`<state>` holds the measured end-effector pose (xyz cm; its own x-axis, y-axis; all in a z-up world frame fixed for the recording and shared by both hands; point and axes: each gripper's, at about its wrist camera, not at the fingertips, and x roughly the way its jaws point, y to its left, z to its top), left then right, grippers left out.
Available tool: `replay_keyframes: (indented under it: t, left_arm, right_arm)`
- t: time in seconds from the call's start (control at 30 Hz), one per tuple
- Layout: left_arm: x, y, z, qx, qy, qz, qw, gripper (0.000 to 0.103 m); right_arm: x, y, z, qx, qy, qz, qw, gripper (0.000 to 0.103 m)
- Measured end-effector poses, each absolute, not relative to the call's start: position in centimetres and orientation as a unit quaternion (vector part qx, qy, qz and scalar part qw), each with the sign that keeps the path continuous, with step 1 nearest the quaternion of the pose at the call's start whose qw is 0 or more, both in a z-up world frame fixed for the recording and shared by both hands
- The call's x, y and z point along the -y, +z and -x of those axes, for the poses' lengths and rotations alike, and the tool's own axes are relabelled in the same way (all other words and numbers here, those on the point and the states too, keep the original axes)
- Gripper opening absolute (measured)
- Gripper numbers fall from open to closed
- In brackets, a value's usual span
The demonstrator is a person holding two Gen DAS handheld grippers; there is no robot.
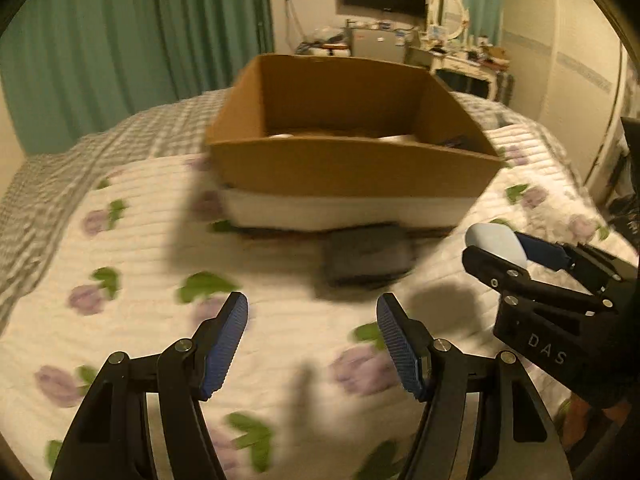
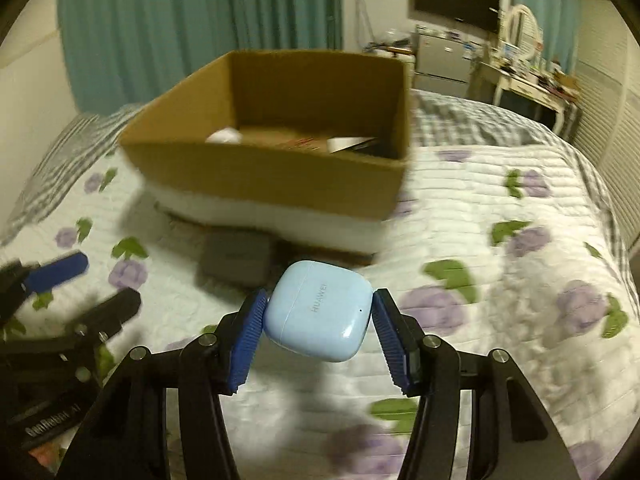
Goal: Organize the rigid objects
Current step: 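Grasp the light blue earbud case with the right tool, then grasp the black UGREEN power bank with the left tool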
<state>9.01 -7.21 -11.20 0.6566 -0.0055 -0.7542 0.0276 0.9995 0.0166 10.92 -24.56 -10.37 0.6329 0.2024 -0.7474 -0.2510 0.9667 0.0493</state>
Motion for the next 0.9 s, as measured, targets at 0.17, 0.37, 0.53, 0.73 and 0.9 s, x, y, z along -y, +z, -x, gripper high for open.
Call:
replay_keyframes:
  t: [0.17,0.37,0.53,0.73,0.9]
  left_arm:
    - [8.9,-12.8,-11.7,-0.427,-0.023,-0.001,0.904,0.07]
    - [8.8,-14.6,-14.2,-0.432,-0.04,0.017,0.901,0.07]
    - [9.5,-15.8,-16.0,-0.438,-0.05,0.002,0.898,0.071]
    - [9.5,-17.2,-16.4,-0.445,-0.052,-0.006,0.894,0.07]
    - [9.2,-16.3,-15.2,-0.433,-0.049,-0.017,0.9,0.069]
  right_arm:
    - [26.5,-10.7,-12.6,-0.429,0.099,-0.007,0.898,0.054]
    - [26.7,-11.4,-13.4,-0.439,0.096,-0.016,0.893,0.054]
    - [27.6,-11.7,-14.2,-0.447,0.085,-0.031,0.89,0.054]
    - [27.4,-11.9,-14.4,-0.45,0.079,-0.027,0.889,0.054]
    - [27.3,-12.1,-14.4,-0.45,0.078,-0.022,0.889,0.054]
